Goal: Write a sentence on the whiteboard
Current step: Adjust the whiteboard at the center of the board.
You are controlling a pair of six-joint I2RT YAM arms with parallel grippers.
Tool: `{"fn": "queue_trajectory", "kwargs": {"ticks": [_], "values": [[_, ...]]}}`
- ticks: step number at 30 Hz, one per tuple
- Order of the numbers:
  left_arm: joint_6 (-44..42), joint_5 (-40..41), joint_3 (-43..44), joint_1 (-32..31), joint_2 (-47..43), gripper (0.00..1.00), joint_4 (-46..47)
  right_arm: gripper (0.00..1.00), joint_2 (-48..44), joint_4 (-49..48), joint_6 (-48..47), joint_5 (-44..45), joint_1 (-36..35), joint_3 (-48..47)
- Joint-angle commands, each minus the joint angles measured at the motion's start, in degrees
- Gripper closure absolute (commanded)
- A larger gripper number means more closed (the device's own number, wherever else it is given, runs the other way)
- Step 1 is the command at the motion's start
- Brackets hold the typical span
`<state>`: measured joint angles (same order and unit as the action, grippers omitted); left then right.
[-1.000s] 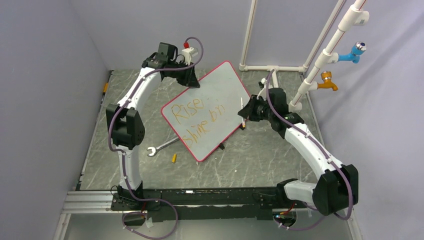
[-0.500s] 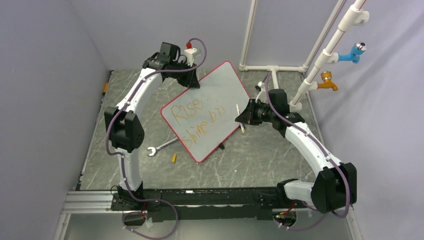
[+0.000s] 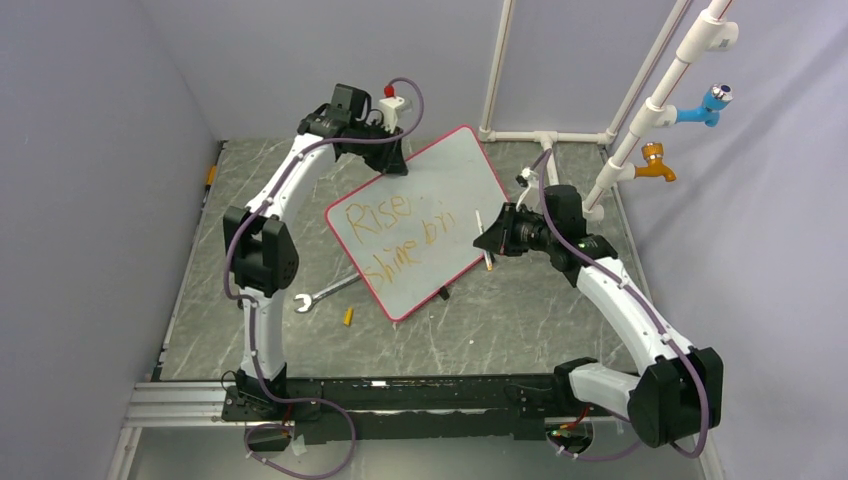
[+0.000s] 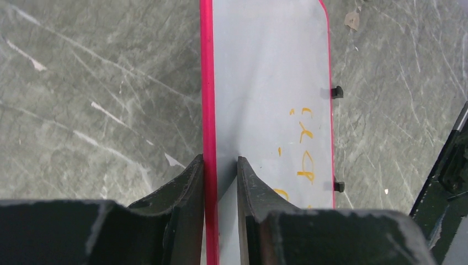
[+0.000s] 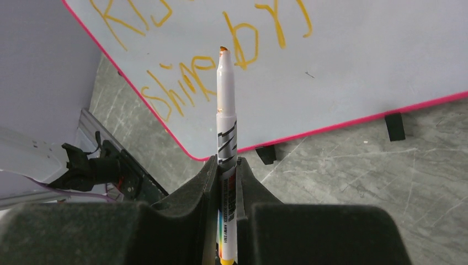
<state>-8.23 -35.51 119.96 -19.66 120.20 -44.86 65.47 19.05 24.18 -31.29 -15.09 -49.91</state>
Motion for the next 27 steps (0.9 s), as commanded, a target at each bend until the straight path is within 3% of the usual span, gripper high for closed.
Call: {"fn": "queue_trajectory", "kwargs": {"ticks": [1,9,14,27], "values": [[-4.41,-4.37,2.9,-5.11,1.82,0.73,-4.15,1.0,-2.54,-1.97,0.07,1.23,-0.31,-0.06],[-4.76,-2.06,0.61,-5.77,1.06,0.62,-3.16,1.0,-4.46,-1.03,-0.23,2.61,-0.52,0.59],[-3.32,1.14,0.32,-5.83,0.32,0.48,-1.11,1.0,-4.93,-0.49,-0.6,3.13,-0.53,0.59],[-2.22,3.64,1.04,-5.82,-1.01,0.33,0.46,1.0,-5.63,0.41,-1.02,3.76,-0.67,0.69]]}}
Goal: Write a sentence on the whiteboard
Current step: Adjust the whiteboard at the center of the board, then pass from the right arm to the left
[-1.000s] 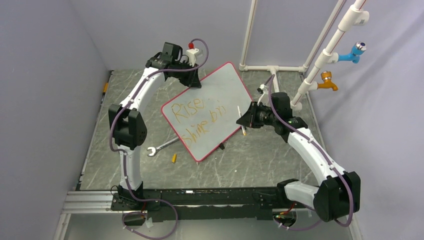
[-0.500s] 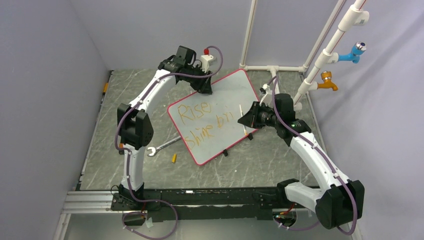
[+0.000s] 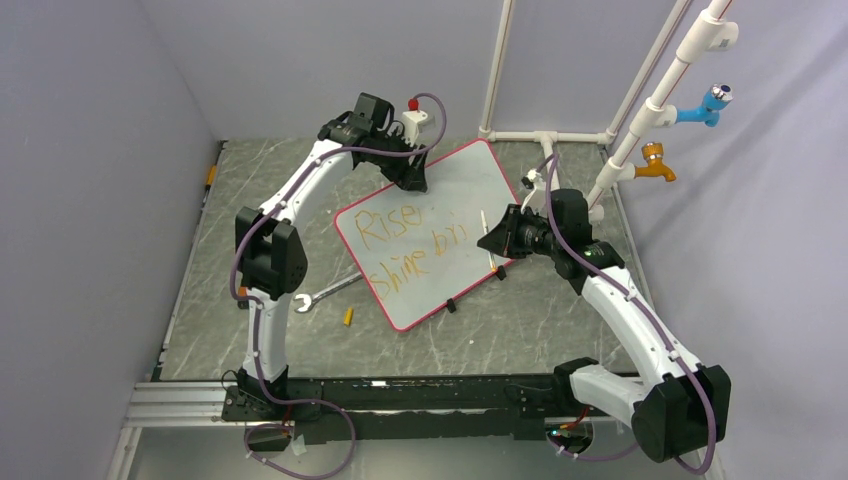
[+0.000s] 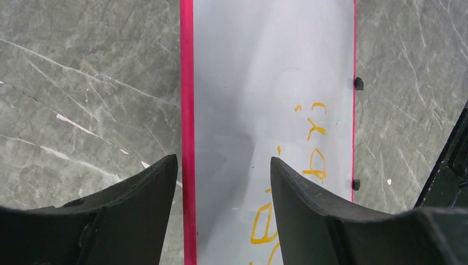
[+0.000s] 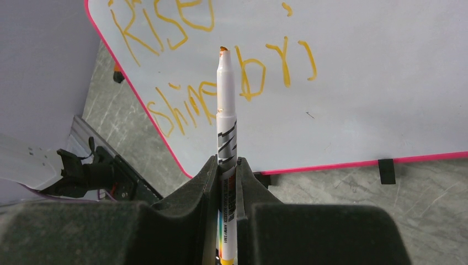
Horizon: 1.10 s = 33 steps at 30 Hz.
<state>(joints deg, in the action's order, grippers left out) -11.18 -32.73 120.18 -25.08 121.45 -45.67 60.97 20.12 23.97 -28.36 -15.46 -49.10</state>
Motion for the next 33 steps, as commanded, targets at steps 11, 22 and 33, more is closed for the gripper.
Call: {"fn": "queue_trajectory", "kwargs": {"ticks": [11,22,33], "values": [[-3.5,10.29,9.55,-0.32,-7.23,0.25,-5.49,1.0,-1.43,-2.29,-0.24,-1.78,-0.9,-0.4],[-21.26,19.7,-35.32,-8.95,-43.87,0.2,15.8,1.0,4.61,-1.88,0.67,-8.92,-9.91,-7.63],[-48.65,26.44,-57.78,-25.4,-60.75,0.2,23.36,1.0,9.81,3.5,0.34,-11.63,-17.5,-14.82]]}}
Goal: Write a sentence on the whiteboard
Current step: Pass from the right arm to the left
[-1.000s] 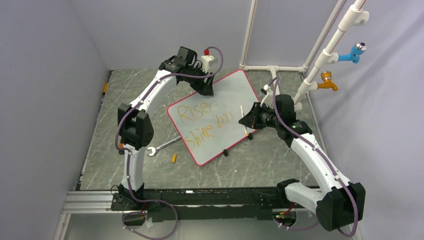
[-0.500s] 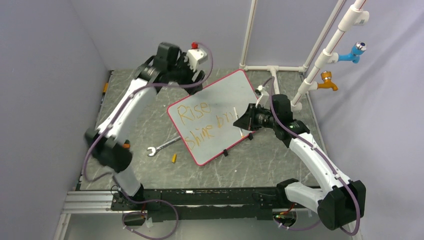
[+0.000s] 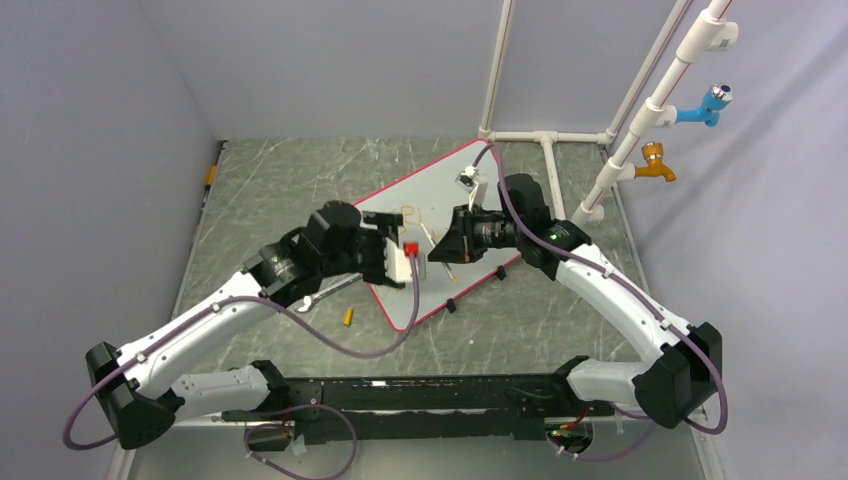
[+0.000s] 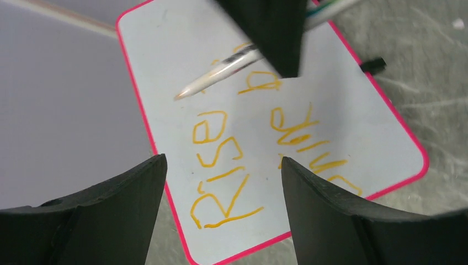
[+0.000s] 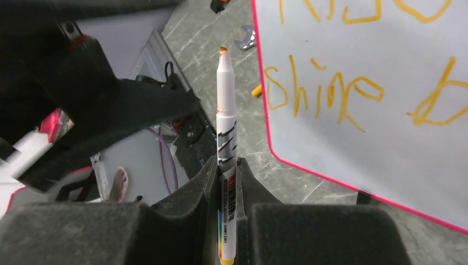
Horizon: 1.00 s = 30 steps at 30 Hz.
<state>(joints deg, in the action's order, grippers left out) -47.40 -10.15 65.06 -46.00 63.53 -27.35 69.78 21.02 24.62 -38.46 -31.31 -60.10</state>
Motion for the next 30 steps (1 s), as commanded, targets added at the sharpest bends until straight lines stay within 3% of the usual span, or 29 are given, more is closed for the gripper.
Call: {"fn": "queue_trajectory", "kwargs": {"ticks": [1,9,22,25,28,30], "values": [[-13.41,5.24,-2.95,-5.82,-2.57,0.2,5.3,1.0,1.25,3.11,-0.5,-1.31,-2.04,-4.17],[-21.35,15.26,-5.99,-13.59,-1.04,0.24,10.59,1.0,2.11,5.09,-0.58,0.09,-4.4,-4.62],[-21.24,11.63,-5.2,-13.8,2.44,0.49,7.51,1.0,1.96,9.69,-4.84,0.01,-5.33,-8.06],[-18.97,10.69,-3.91,-13.84,3.43,0.67,5.88,1.0,1.32,9.57,-5.28,0.14,-5.43,-8.35],[-16.99,10.84,-3.43,-13.84,3.71,1.0,4.78,1.0,0.83,9.86,-5.88,0.09,-5.44,-8.5],[-15.88,10.86,-3.91,-13.84,3.27,1.0,5.06,1.0,0.6,10.04,-6.14,0.46,-5.44,-8.55]]}}
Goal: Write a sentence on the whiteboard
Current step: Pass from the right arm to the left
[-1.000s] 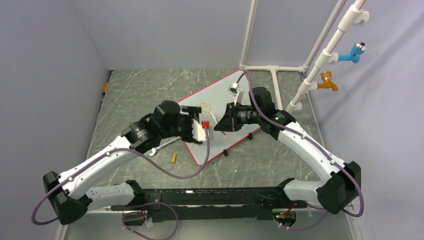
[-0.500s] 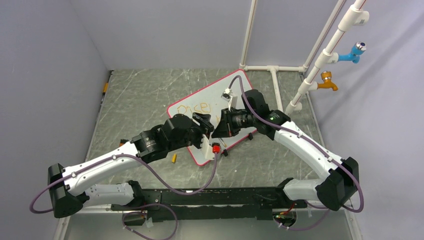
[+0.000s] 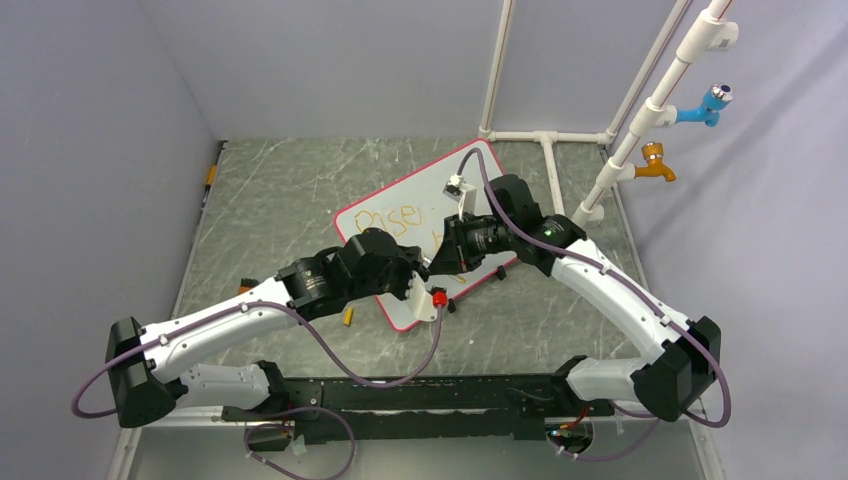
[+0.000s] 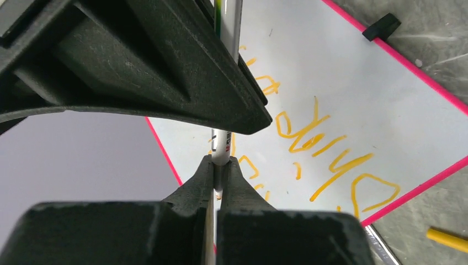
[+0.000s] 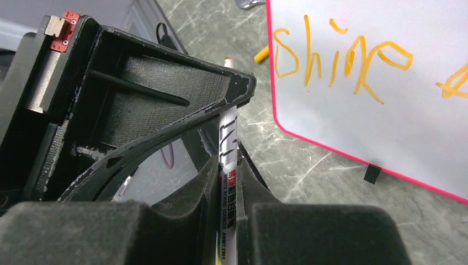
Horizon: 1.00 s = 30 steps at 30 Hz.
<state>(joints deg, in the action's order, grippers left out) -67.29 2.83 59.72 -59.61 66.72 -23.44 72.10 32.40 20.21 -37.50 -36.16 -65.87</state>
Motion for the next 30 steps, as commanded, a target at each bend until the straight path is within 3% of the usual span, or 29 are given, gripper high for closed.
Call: {"fn": "queue_trajectory", "kwargs": {"ticks": [1,3,7,9,11,21,30], "values": [[4.77,-2.08,1.04,-0.26,-0.2,1.0,1.52,1.0,-2.03,-1.37,-1.81,-0.04,-0.58,-2.7],[7.55,-1.79,0.96,-0.19,-0.52,1.0,1.34,0.97,-2.97,-1.55,-1.77,2.25,-0.6,-2.6],[10.73,-0.49,0.5,-0.16,-0.82,1.0,1.0,0.57,-5.05,-2.03,-1.26,8.43,-0.59,-2.43],[11.62,0.1,-0.6,-0.11,-1.66,1.0,2.85,0.44,-5.98,-2.12,-0.97,12.29,-0.58,-2.49],[12.78,0.19,-1.44,0.4,-2.51,1.0,4.59,0.38,-7.15,-2.16,-0.46,16.09,-0.58,-2.23],[20.77,-2.2,-1.22,5.03,-3.53,1.0,6.99,0.33,-13.76,-6.14,2.67,27.22,-0.41,-0.02],[30.1,-16.14,5.15,13.15,0.43,1.0,4.34,0.35,-16.84,-10.52,4.23,27.94,1.32,1.79]]}}
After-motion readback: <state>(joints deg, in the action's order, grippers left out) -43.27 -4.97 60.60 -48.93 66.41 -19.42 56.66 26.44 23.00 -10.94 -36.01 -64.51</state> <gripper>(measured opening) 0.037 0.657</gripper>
